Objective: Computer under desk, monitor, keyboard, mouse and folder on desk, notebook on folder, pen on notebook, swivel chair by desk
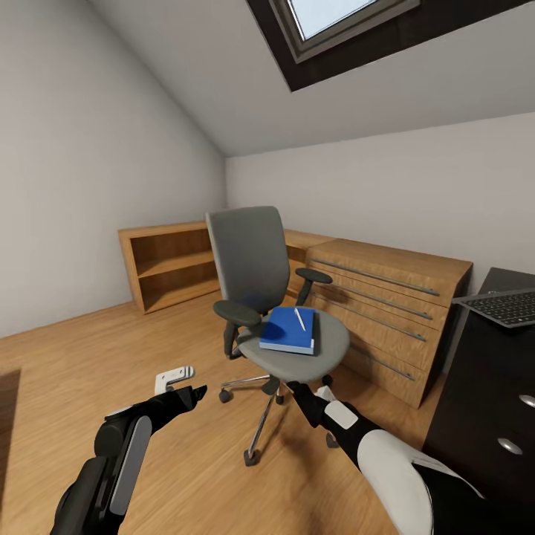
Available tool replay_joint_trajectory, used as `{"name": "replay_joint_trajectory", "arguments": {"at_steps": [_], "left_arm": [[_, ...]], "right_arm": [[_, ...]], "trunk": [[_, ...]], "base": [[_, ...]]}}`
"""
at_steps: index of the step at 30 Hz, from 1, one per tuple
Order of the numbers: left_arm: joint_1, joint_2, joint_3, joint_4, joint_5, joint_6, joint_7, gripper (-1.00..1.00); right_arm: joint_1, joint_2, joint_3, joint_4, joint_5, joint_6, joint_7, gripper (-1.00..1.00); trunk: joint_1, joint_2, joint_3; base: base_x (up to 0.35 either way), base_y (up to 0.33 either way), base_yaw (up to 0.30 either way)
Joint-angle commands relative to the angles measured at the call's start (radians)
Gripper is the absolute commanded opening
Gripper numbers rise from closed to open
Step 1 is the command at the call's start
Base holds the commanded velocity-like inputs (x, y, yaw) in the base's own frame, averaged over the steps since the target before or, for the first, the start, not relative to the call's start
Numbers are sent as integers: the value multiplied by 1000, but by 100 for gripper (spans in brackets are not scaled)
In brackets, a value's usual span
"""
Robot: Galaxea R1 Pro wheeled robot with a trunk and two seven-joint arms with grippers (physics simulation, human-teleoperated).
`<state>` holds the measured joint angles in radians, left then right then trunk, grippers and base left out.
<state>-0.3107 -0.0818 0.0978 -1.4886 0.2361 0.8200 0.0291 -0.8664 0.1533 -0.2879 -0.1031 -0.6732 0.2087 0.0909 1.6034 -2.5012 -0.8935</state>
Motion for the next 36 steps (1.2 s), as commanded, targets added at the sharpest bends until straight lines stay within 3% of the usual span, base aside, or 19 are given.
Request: {"name": "replay_joint_trajectory", "arguments": {"at_steps": [1,25,36], "left_arm": [[-1,-1,2,-1,8,5,3,100],[-1,-1,2,-1,8,4,3,100],[-1,-1,2,-1,8,5,3,100]], "right_arm": [[0,0,-8,-1,3,4,1,100],[0,0,-8,-1,4,1,3,100],[0,-1,-8,-3,4,1,3,100]], "trunk": [[0,0,-1],[0,0,-1],[0,0,-1]], "base": [[6,0,0],[113,0,0],[-48,0,0]]}}
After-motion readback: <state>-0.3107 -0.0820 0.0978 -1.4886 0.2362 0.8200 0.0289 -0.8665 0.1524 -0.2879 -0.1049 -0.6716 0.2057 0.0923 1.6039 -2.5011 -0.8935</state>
